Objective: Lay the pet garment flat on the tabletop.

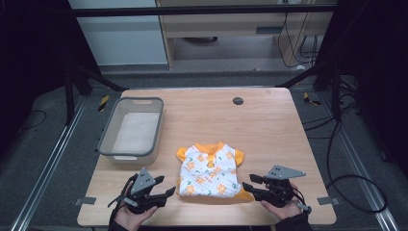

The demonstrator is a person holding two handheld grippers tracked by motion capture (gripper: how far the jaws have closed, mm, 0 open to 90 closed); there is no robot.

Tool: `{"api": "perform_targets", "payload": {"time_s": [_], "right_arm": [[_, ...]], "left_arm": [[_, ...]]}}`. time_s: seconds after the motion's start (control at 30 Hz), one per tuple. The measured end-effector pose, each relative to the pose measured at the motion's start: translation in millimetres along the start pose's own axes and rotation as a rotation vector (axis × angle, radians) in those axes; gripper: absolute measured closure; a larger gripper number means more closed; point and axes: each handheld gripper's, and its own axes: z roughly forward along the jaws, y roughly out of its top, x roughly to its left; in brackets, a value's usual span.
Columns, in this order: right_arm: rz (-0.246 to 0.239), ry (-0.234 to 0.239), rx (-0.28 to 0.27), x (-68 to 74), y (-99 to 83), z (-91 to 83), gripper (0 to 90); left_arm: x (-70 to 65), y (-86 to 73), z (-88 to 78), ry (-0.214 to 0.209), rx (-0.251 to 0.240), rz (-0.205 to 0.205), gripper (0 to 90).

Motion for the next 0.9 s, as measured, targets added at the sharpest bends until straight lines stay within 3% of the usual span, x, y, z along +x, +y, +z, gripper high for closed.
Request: {"api": "perform_targets", "payload": {"time_s": [0.17,0.23,0.4,0.63,0.73,0.9], "right_arm": [[-0.003,-0.037,-0.029,-8.0,13.7,10.9,49.7],[-0.011,-0.05,-0.028,-14.1,19.8,19.5,48.1],[-0.005,-0.094,-0.026,-31.8,32.2,45.5,44.8],[0.011,-0.153,0.026,-54.9,37.2,83.2,45.8],[0.018,-0.15,0.05,-59.0,37.1,96.8,46.5],[0.003,-0.158,0.088,-62.0,35.0,113.2,49.6]], "left_arm": [[13.0,23.9,19.7,0.038,-0.027,0.018,40.1],[19.6,34.0,33.3,0.051,-0.032,0.007,40.2],[32.4,51.6,72.0,0.117,0.015,0.009,40.6],[50.4,50.1,117.7,0.166,0.113,-0.027,41.9],[52.7,45.7,128.0,0.166,0.153,-0.036,43.3],[53.4,41.9,134.8,0.162,0.173,-0.045,46.5]]}}
